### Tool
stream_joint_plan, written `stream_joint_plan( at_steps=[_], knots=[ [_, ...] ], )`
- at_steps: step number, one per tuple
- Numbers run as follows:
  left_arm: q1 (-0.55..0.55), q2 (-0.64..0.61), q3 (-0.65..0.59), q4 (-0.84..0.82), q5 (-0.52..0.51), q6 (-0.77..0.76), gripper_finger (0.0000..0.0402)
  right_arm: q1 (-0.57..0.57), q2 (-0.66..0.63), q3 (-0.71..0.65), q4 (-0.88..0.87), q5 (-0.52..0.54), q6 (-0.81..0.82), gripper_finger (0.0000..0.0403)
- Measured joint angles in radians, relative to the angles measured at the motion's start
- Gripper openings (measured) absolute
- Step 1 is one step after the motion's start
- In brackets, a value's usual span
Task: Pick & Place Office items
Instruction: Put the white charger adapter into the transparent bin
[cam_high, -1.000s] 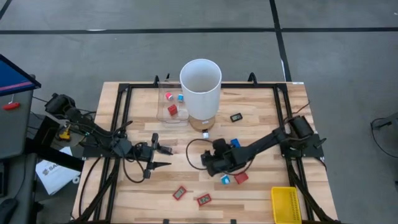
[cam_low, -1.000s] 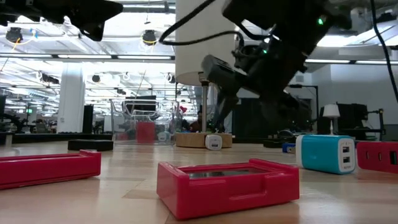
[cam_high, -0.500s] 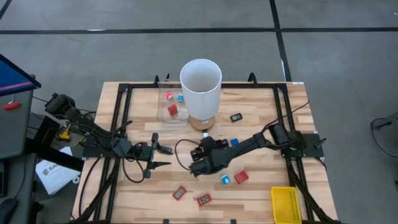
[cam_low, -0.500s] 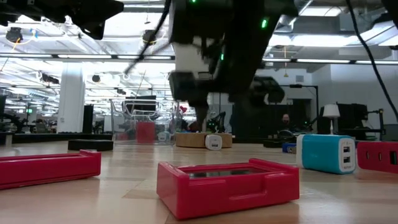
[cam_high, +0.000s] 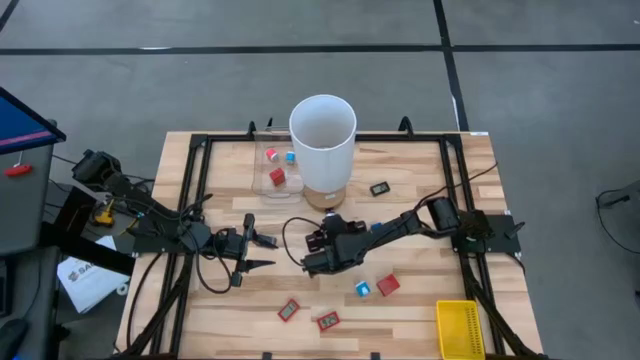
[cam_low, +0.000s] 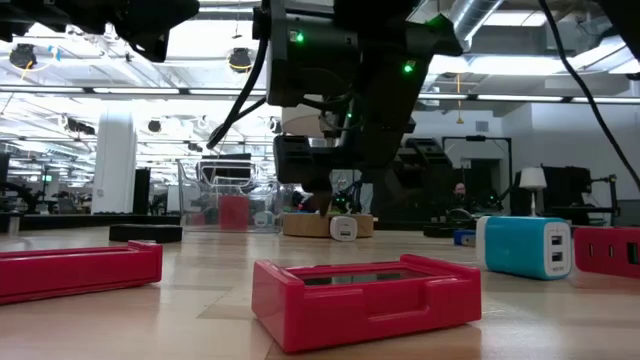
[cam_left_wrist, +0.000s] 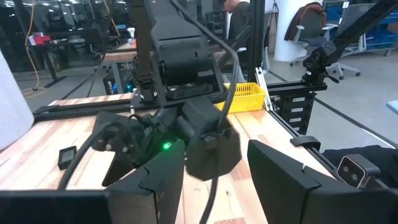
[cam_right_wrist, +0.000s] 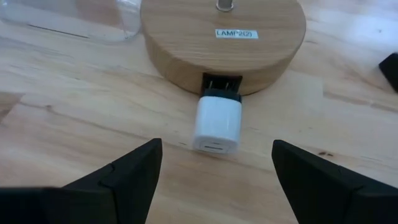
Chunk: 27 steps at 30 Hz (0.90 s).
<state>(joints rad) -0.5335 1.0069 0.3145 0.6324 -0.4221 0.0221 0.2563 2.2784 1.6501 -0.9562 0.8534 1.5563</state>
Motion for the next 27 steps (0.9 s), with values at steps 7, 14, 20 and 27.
stream_joint_plan(
  at_steps=[7, 14, 20, 27],
  knots=[
    [0.000, 0.000, 0.000, 0.006, 0.000, -0.003, 0.0172, -0.031, 0.000, 0.000, 0.017, -0.054, 0.000, 0.0297],
    [0.000, 0.000, 0.000, 0.016, 0.004, -0.003, 0.0172, -0.044, 0.000, 0.000, 0.025, -0.097, -0.008, 0.0297],
    [0.000, 0.000, 0.000, 0.021, 0.008, -0.004, 0.0172, -0.056, 0.000, 0.000, 0.032, -0.097, -0.012, 0.0297],
    [0.000, 0.000, 0.000, 0.021, 0.008, -0.004, 0.0172, -0.077, 0.000, 0.000, 0.044, -0.100, -0.038, 0.0297]
  ],
)
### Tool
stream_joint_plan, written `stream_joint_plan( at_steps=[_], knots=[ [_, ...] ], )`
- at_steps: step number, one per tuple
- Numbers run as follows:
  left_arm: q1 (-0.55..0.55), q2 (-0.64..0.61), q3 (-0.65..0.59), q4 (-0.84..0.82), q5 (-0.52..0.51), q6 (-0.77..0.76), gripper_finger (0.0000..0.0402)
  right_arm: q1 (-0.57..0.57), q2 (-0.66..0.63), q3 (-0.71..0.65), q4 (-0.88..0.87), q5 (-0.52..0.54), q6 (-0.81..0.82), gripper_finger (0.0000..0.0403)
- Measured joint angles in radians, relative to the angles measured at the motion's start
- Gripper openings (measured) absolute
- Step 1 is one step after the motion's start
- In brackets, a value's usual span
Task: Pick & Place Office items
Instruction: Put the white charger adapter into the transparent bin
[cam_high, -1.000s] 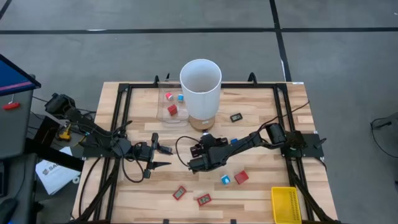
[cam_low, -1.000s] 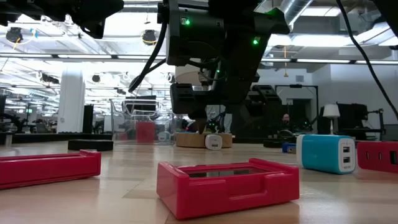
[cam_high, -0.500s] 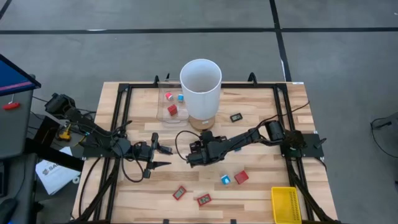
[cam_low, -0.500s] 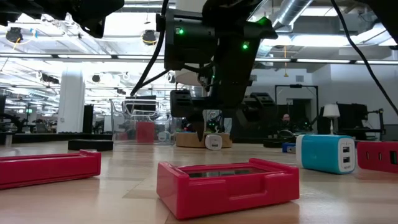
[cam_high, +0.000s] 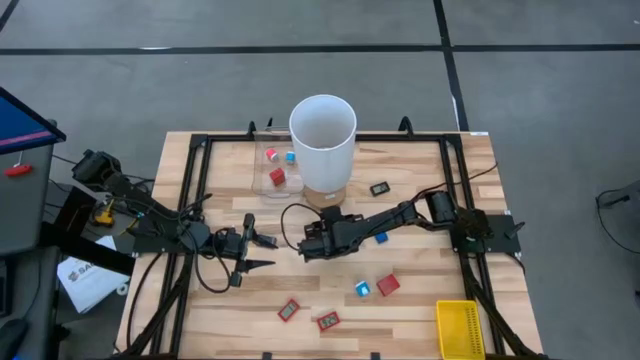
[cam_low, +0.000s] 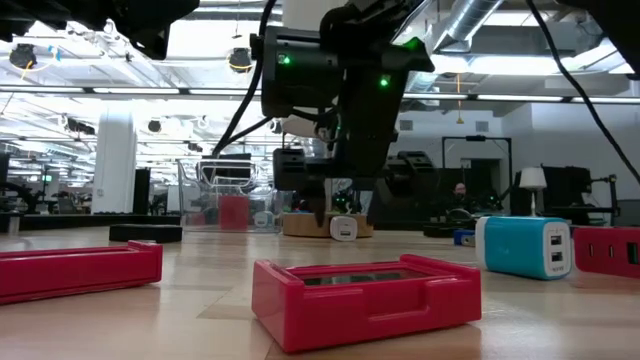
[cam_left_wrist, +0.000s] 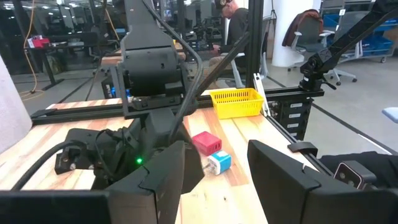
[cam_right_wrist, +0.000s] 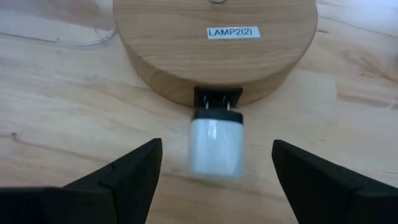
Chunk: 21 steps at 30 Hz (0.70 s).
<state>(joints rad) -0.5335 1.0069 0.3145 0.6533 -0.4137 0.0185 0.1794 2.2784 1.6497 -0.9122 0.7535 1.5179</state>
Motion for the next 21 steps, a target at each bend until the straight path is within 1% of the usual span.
stream_joint_plan(
  at_steps=[6, 11, 16, 21],
  knots=[
    [0.000, 0.000, 0.000, 0.000, 0.000, 0.000, 0.0172, -0.011, 0.000, 0.000, 0.012, -0.021, -0.010, 0.0294],
    [0.000, 0.000, 0.000, 0.000, 0.000, 0.000, 0.0172, -0.011, 0.000, 0.000, 0.012, -0.024, -0.010, 0.0274],
    [0.000, 0.000, 0.000, -0.001, 0.000, 0.000, 0.0172, -0.011, 0.000, 0.000, 0.011, -0.027, -0.010, 0.0244],
    [0.000, 0.000, 0.000, -0.001, 0.000, 0.000, 0.0172, -0.011, 0.000, 0.000, 0.008, -0.028, -0.010, 0.0196]
  ],
)
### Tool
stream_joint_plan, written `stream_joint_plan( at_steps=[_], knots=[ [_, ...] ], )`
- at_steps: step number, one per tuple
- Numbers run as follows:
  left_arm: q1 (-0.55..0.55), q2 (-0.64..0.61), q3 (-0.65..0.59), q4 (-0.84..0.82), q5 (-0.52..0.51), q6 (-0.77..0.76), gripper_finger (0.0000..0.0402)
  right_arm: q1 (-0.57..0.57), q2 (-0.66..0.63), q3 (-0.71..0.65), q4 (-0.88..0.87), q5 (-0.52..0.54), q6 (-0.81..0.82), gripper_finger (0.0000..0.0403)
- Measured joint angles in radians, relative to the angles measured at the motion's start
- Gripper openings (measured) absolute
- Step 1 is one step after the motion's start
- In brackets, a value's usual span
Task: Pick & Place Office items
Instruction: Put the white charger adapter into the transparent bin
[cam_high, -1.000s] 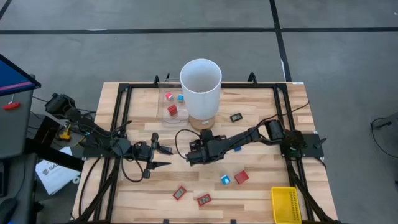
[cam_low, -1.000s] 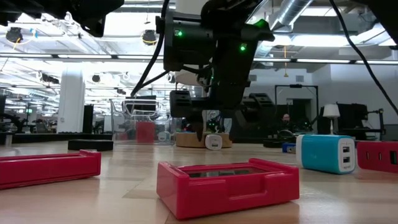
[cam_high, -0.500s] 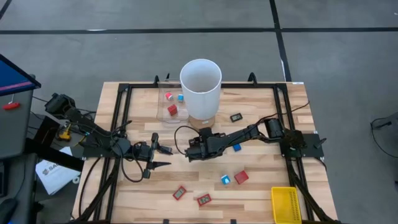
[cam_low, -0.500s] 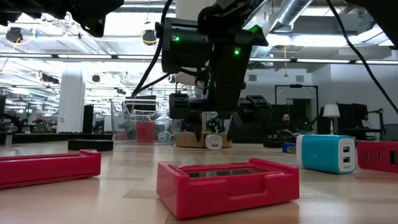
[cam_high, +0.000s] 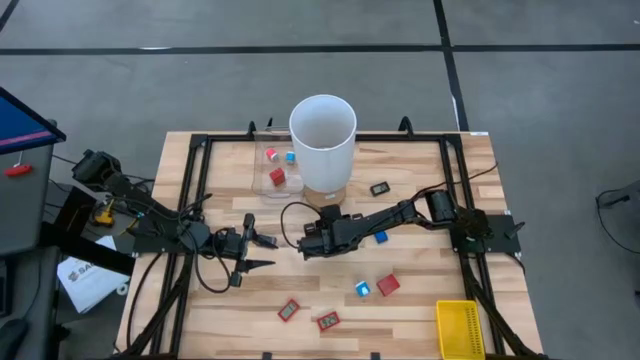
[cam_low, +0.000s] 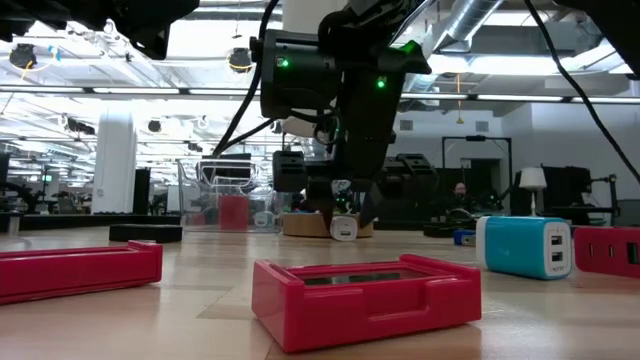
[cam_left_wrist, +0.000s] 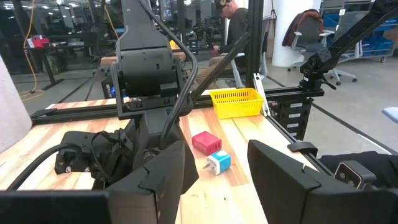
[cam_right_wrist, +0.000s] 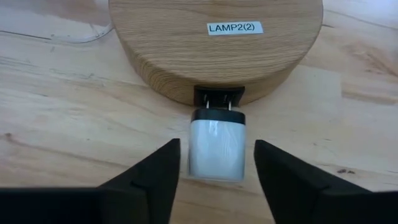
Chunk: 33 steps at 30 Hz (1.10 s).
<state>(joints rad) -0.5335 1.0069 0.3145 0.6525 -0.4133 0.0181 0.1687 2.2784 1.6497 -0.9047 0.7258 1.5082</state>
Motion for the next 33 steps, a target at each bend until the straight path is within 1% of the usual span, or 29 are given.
stream_joint_plan(
  at_steps=[5, 8, 15, 20, 23, 26, 28, 33],
  knots=[
    [-0.006, 0.000, 0.000, 0.000, 0.000, 0.000, 0.0172, 0.000, 0.000, -0.007, 0.000, 0.003, 0.001, 0.0136],
    [-0.015, 0.000, 0.000, 0.000, 0.000, 0.000, 0.0172, 0.001, -0.002, -0.023, 0.012, 0.019, 0.003, 0.0109],
    [-0.024, 0.000, 0.000, -0.014, 0.000, -0.003, 0.0172, 0.043, -0.003, -0.041, 0.021, 0.023, 0.011, 0.0108],
    [-0.024, 0.000, 0.000, -0.055, 0.000, -0.026, 0.0172, 0.107, -0.016, -0.041, 0.009, -0.027, 0.020, 0.0112],
    [-0.024, 0.000, 0.000, -0.086, 0.000, -0.036, 0.0172, 0.155, -0.036, -0.043, -0.026, -0.074, 0.049, 0.0110],
    [-0.025, 0.000, 0.001, -0.119, -0.003, -0.056, 0.0172, 0.214, -0.076, -0.047, -0.058, -0.119, 0.066, 0.0110],
    [-0.026, 0.000, 0.001, -0.154, -0.007, -0.070, 0.0172, 0.254, -0.115, -0.047, -0.056, -0.130, 0.064, 0.0112],
    [-0.028, 0.007, 0.001, -0.209, -0.016, -0.079, 0.0172, 0.351, -0.217, -0.046, -0.043, -0.112, 0.075, 0.0112]
  ],
)
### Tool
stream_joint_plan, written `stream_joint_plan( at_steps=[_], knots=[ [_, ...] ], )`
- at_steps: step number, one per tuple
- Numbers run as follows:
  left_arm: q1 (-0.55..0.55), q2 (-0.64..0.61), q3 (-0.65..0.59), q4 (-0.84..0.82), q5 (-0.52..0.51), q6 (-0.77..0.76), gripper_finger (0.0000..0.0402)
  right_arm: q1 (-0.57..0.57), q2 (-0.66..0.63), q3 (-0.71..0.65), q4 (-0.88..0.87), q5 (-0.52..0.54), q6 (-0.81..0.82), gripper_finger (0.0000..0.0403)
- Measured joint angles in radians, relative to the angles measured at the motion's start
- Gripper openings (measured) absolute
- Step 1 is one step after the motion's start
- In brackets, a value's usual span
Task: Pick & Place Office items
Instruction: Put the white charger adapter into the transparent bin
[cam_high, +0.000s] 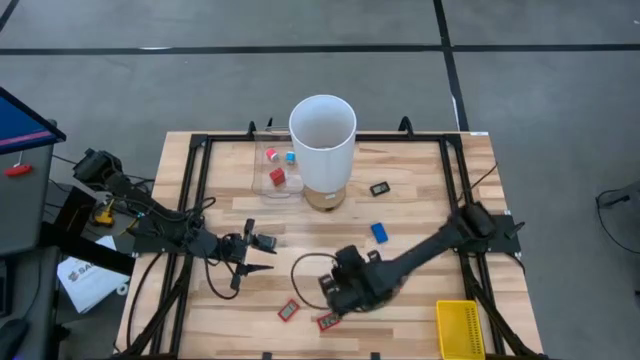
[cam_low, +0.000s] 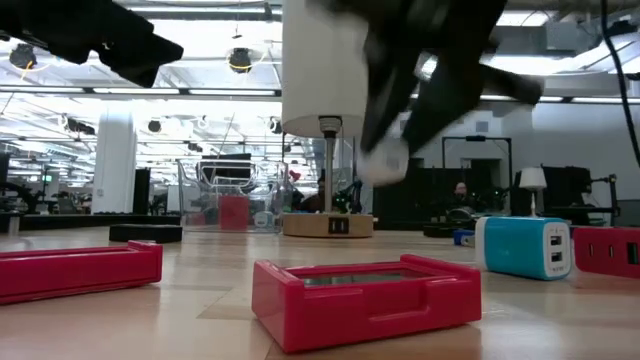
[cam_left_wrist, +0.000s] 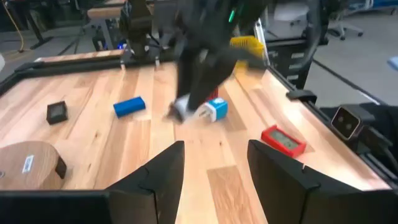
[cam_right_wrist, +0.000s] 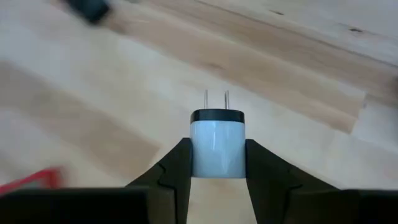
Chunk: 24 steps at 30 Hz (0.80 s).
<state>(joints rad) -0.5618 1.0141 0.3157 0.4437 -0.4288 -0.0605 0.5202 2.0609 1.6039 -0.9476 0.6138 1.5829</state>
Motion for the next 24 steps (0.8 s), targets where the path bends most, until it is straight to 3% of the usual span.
stream_joint_plan(
  at_steps=[11, 20, 24],
  knots=[
    [-0.017, 0.081, 0.005, 0.156, 0.030, 0.047, 0.0174, 0.109, -0.154, 0.002, 0.260, 0.012, -0.205, 0.0112],
    [-0.055, 0.337, 0.218, 0.161, 0.002, 0.274, 0.0231, 0.114, -0.158, 0.002, 0.353, -0.028, -0.282, 0.0113],
    [-0.055, 0.419, 0.296, 0.133, -0.085, 0.362, 0.0264, 0.117, -0.158, 0.002, 0.357, -0.029, -0.282, 0.0113]
  ],
)
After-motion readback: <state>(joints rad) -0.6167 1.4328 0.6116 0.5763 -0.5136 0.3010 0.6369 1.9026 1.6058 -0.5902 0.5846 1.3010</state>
